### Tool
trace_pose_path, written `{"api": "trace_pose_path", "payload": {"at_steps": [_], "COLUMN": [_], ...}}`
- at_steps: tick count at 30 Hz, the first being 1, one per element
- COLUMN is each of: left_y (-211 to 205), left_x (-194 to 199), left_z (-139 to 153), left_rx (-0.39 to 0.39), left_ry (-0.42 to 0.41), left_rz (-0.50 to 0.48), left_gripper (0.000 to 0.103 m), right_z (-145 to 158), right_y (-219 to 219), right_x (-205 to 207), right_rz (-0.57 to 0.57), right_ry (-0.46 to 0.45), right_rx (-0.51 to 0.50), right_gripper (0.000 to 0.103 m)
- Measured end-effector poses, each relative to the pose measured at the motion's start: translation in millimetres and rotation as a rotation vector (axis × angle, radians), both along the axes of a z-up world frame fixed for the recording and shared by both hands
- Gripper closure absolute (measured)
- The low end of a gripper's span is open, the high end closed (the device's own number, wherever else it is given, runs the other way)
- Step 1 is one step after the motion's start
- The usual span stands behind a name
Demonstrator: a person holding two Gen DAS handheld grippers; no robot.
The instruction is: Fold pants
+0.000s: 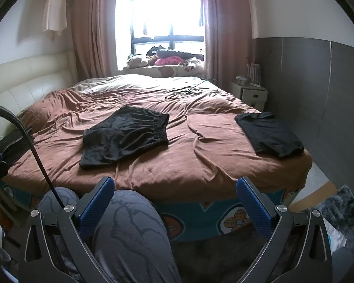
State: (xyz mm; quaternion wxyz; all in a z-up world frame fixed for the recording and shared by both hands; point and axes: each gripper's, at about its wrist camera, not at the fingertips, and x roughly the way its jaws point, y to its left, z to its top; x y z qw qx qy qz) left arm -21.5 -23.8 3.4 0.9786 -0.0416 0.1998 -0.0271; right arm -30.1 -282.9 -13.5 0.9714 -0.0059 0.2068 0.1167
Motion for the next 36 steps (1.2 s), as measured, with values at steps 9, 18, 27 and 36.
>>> {"api": "trace_pose_path", "payload": {"at_steps": [9,18,27,36], "left_y": [-3,0,6,7], "left_x": [-3,-7,-12,-12], "left_z": [1,6,11,16], "left_rx": [-0.004,-0.012,-0.021,-0.019], "left_ry": [-0.001,-0.013,-0.019,-0.027], "left_rz": [-0.004,-0.001,-0.004,-0.003], "left_gripper": [0.001,0.001,0.001,0.001], "right_z": [0,4,6,5], "right_y": [-3,-4,-4,-7], "right_x": [-2,-7,-7,-2], "right_rz": [-0.008,-0.009,-0.007,-0.011], "right_ry": [-0.015,-0.037,-0.048,-0.052], "right_rx": [-0.003,0.000,-0.010,-0.013], "right_gripper": [0.000,0.000,0.000,0.000]}}
